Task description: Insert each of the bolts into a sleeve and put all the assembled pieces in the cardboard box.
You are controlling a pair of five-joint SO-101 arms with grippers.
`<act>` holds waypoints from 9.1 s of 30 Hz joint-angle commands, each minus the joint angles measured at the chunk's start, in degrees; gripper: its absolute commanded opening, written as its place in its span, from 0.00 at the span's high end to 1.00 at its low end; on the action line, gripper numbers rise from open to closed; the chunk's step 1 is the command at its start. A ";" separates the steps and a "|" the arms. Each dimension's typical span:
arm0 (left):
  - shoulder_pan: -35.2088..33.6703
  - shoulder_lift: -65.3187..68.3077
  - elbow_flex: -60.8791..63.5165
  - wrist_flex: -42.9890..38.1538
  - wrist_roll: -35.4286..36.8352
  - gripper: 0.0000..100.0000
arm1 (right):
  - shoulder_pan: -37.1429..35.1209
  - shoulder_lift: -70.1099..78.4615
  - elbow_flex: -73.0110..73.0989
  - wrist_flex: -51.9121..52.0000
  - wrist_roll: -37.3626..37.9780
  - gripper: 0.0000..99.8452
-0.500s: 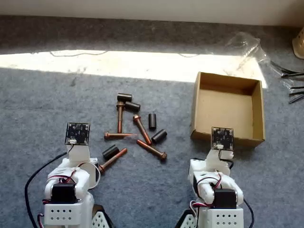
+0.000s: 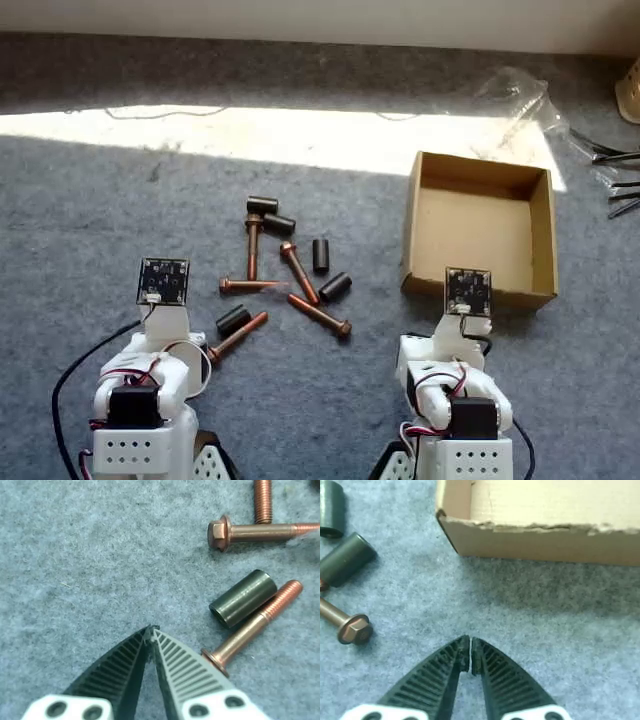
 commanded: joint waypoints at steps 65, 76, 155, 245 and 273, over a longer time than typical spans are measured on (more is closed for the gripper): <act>-19.38 0.22 -35.56 2.99 -32.00 0.99 | 15.08 0.04 -25.19 2.59 44.31 0.99; -18.95 34.77 -60.97 12.40 -31.91 0.99 | 16.92 7.60 -45.14 13.49 43.78 0.99; -5.32 55.52 -31.43 -24.09 -13.36 0.99 | -25.63 121.89 -99.47 2.42 -29.45 0.85; -5.32 55.52 -31.08 -24.09 -13.63 0.99 | -24.22 135.43 -108.26 -0.04 -14.51 0.99; -4.88 55.52 -30.11 -24.09 -13.63 0.99 | -22.81 120.66 -116.88 18.95 6.07 1.00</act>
